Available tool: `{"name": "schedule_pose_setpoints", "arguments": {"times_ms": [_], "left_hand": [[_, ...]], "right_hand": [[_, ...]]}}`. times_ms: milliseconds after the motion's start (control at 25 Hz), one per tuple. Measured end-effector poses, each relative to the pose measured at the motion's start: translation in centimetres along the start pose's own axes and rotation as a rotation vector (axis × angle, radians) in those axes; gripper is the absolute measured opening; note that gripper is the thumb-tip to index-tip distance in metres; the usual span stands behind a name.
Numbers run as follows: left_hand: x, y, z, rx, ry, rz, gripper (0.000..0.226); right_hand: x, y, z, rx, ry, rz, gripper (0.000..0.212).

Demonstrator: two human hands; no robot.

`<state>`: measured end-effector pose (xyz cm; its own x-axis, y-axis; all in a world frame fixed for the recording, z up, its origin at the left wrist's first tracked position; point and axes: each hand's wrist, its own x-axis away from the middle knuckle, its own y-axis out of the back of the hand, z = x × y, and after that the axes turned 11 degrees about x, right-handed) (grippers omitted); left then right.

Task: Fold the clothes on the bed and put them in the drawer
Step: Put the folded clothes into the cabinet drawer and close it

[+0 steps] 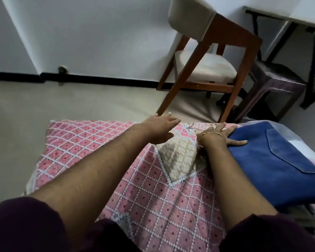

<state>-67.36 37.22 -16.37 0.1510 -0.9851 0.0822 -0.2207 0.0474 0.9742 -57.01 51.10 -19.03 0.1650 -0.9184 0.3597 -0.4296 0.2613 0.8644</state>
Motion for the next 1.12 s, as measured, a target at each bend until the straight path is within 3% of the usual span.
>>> {"name": "schedule_pose_setpoints", "arguments": {"times_ms": [160,400,600,760,880,1000,1120], "left_hand": [[0.2,-0.9,2.9,-0.071,-0.099,0.084,0.059],[1.4,1.6,6.5,-0.049,-0.252,0.044,0.059],[-4.1,2.6,8.4,-0.102,-0.258,0.037,0.055],[-7.9,0.1,4.4,-0.005,-0.328,0.078,0.051],[-9.6,-1.1,0.6,0.070,-0.371,0.065,0.051],[-10.5,-0.7,-2.8,0.257,-0.324,0.043,0.053],[-10.9,-1.2,-5.5,0.526,-0.164,0.113,0.062]], "right_hand": [[-1.3,-1.7,0.7,0.056,-0.065,-0.027,0.059],[-0.9,-4.2,3.7,0.252,-0.072,0.064,0.057],[-2.4,-3.6,5.8,0.246,-0.108,0.011,0.047],[-1.5,-2.1,4.6,0.064,-0.077,-0.067,0.040],[0.7,0.0,1.8,-0.234,-0.052,-0.254,0.039],[2.6,0.2,-3.4,-0.411,-0.215,-0.448,0.045],[4.7,-2.1,-9.2,-0.549,-0.497,-0.406,0.049]]}}
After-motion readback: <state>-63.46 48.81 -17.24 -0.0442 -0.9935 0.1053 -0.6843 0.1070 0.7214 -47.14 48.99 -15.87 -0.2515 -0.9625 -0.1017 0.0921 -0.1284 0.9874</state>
